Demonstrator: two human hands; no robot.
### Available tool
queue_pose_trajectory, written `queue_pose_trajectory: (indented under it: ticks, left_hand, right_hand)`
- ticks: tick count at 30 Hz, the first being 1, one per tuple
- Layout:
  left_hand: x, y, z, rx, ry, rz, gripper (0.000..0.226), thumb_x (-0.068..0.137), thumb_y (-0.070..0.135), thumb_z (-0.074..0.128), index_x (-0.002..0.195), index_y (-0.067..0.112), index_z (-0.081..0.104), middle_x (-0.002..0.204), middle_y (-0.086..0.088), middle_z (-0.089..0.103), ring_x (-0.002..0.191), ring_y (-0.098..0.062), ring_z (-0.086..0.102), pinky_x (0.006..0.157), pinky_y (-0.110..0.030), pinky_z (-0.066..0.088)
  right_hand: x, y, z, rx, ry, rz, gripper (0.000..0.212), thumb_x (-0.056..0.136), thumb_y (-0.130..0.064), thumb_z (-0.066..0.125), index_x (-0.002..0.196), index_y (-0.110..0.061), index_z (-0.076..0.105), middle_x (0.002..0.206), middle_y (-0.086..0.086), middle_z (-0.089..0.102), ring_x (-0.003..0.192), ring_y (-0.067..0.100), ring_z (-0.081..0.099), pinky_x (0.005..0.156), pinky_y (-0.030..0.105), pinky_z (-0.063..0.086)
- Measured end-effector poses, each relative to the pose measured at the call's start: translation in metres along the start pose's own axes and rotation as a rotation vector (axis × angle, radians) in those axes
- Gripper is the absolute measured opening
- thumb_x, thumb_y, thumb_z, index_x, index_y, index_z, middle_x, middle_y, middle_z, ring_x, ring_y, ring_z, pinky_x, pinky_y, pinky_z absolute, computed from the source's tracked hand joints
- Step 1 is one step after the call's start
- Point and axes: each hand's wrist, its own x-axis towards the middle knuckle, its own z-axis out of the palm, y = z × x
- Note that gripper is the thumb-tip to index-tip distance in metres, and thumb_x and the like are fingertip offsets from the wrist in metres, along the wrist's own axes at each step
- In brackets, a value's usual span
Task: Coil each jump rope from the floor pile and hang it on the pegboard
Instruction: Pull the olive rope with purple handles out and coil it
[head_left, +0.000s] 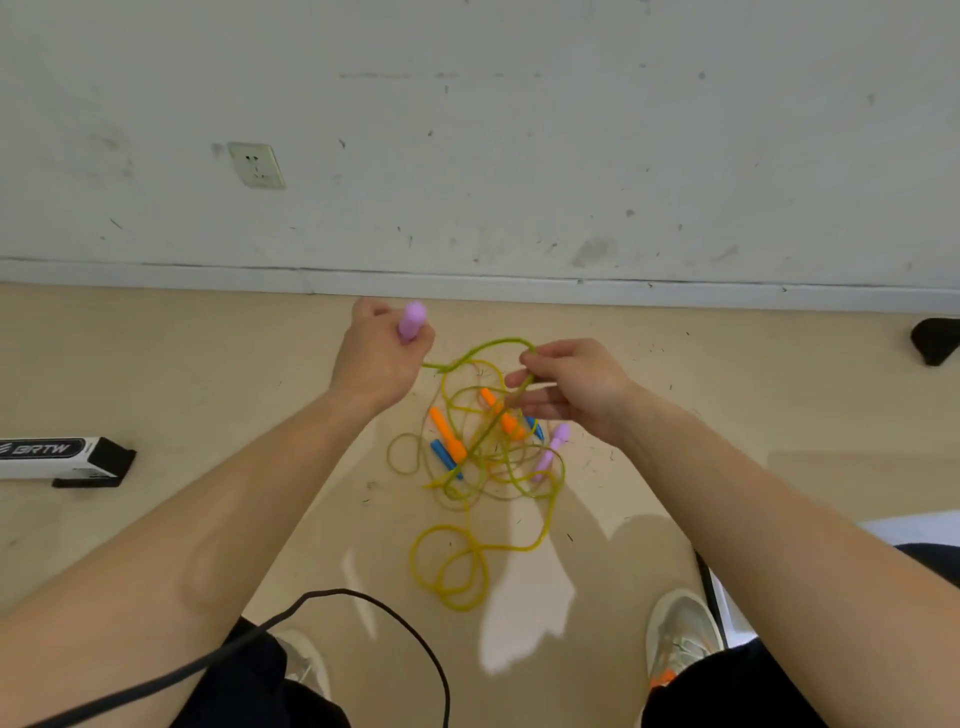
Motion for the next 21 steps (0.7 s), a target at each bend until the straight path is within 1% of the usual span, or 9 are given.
queue_pose_trajectory:
  ticks: [2,6,9,11,14,16,18,20,21]
  left_hand:
    - [-0.007,0.006,0.007,-0.035,-0.09,0.059,0.03,0.088,0.038,0.059,0.086,0.009,0.069,0.101,-0.012,0.065,0.094,-0.027,0.062,0.087,-0.038,0.049]
    - [-0.034,0.035,0.012,-0.298,-0.413,0.154,0.034,0.086,0.052,0.054,0.082,0.021,0.067,0.091,-0.01,0.069,0.085,-0.017,0.062,0.083,-0.037,0.047]
    - [-0.045,0.051,0.008,-0.481,-0.603,0.047,0.046,0.101,0.05,0.047,0.099,0.01,0.07,0.104,-0.01,0.073,0.099,-0.023,0.068,0.092,-0.038,0.051]
    - [-0.052,0.057,0.004,-0.438,-0.705,0.07,0.046,0.102,0.045,0.047,0.098,0.005,0.069,0.104,-0.011,0.072,0.098,-0.018,0.067,0.093,-0.039,0.052]
    - [-0.062,0.06,0.009,-0.278,-0.718,0.138,0.037,0.1,0.033,0.058,0.088,0.0,0.069,0.093,-0.011,0.073,0.084,-0.012,0.064,0.084,-0.033,0.054]
    - [-0.068,0.067,0.011,-0.337,-0.642,0.031,0.041,0.101,0.032,0.056,0.077,0.0,0.066,0.085,-0.017,0.07,0.078,-0.016,0.064,0.074,-0.035,0.058]
    - [-0.067,0.077,0.007,-0.508,-0.55,-0.058,0.043,0.101,0.032,0.055,0.067,0.008,0.06,0.077,-0.019,0.066,0.08,-0.025,0.068,0.066,-0.036,0.06]
    - [-0.062,0.087,0.0,-0.689,-0.467,-0.152,0.039,0.101,0.03,0.055,0.067,0.01,0.055,0.074,-0.013,0.067,0.081,-0.032,0.07,0.06,-0.035,0.06]
    - [-0.06,0.092,-0.004,-0.771,-0.438,-0.201,0.037,0.101,0.029,0.054,0.069,0.01,0.054,0.074,-0.011,0.068,0.08,-0.034,0.071,0.059,-0.035,0.061]
  right_hand:
    - [-0.005,-0.014,0.003,0.095,-0.011,0.001,0.012,0.101,-0.009,0.054,0.11,0.0,0.055,0.088,0.014,0.073,0.068,0.029,0.074,0.054,0.03,0.059]
    - [-0.012,-0.034,0.006,0.262,-0.015,-0.002,0.018,0.102,-0.004,0.048,0.114,0.008,0.053,0.09,0.016,0.071,0.059,0.023,0.073,0.054,0.028,0.061]
    - [-0.015,-0.047,-0.001,0.398,0.046,-0.023,0.02,0.103,-0.004,0.047,0.107,0.013,0.055,0.087,0.017,0.069,0.055,0.02,0.071,0.051,0.024,0.058]
    - [-0.016,-0.052,-0.01,0.535,0.072,-0.025,0.017,0.104,-0.004,0.045,0.101,0.011,0.055,0.089,0.016,0.067,0.055,0.02,0.071,0.05,0.024,0.058]
    - [-0.02,-0.057,-0.021,0.67,0.098,-0.05,0.022,0.104,-0.006,0.046,0.116,0.012,0.053,0.096,0.018,0.065,0.058,0.022,0.073,0.051,0.025,0.058]
    - [-0.02,-0.056,-0.029,0.672,0.153,-0.094,0.02,0.104,-0.009,0.048,0.11,0.01,0.053,0.094,0.018,0.066,0.062,0.023,0.073,0.055,0.026,0.06]
    - [-0.019,-0.051,-0.037,0.551,0.206,-0.096,0.024,0.105,-0.018,0.048,0.102,0.005,0.054,0.093,0.017,0.069,0.07,0.025,0.075,0.06,0.03,0.061]
    - [-0.02,-0.041,-0.039,0.287,0.233,-0.043,0.03,0.106,-0.025,0.041,0.101,-0.001,0.058,0.093,0.014,0.073,0.073,0.027,0.074,0.061,0.033,0.061]
    - [-0.022,-0.034,-0.038,0.159,0.232,-0.023,0.029,0.104,-0.022,0.039,0.098,-0.004,0.061,0.087,0.011,0.073,0.07,0.025,0.072,0.06,0.032,0.059]
